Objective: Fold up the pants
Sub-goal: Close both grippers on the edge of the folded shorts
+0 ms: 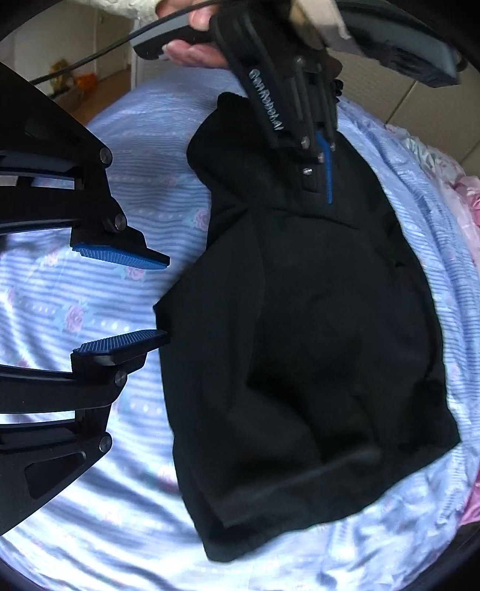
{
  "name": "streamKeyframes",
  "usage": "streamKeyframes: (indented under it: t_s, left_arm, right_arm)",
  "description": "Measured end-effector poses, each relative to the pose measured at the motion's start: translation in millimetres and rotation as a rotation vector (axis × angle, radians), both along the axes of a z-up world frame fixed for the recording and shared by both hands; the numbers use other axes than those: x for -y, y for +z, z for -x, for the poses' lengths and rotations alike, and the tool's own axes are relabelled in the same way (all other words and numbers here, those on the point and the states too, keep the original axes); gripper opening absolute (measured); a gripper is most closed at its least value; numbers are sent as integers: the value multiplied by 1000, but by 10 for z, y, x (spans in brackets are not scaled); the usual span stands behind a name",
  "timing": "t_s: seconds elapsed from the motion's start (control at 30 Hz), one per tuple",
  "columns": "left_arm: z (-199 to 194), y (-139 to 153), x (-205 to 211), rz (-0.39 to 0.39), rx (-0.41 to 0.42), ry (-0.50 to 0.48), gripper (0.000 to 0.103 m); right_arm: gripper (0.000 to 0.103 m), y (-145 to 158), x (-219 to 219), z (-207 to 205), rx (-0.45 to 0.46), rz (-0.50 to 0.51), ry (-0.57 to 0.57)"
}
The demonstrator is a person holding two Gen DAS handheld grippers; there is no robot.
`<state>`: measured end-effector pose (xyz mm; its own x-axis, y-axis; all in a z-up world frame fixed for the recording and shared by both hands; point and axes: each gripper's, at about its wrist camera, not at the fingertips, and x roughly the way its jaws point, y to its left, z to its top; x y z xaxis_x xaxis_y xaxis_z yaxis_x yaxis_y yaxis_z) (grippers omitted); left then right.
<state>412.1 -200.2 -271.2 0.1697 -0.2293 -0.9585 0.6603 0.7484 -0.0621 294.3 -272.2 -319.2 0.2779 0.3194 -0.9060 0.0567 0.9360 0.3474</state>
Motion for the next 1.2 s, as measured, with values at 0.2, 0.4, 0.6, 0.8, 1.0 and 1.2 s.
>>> streamKeyframes:
  t_s: [0.2, 0.4, 0.6, 0.8, 1.0, 1.2]
  left_arm:
    - [279, 8, -211, 29, -53, 46, 19]
    - [506, -103, -495, 38, -128, 167, 22]
    - [547, -114, -864, 25, -130, 338, 29]
    - [552, -60, -1450, 37, -129, 638, 42]
    - [603, -213, -2140, 139, -219, 1014, 59]
    - [549, -455, -2297, 262, -293, 1147, 65]
  right_arm:
    - [35, -115, -24, 71, -42, -18, -5]
    - [36, -263, -25, 44, -77, -2, -8]
    - [35, -53, -36, -104, 9, 33, 9]
    - [36, 28, -60, -217, 45, 57, 24]
    - [36, -174, -217, -249, 0, 104, 57]
    - [35, -245, -422, -363, -27, 200, 76]
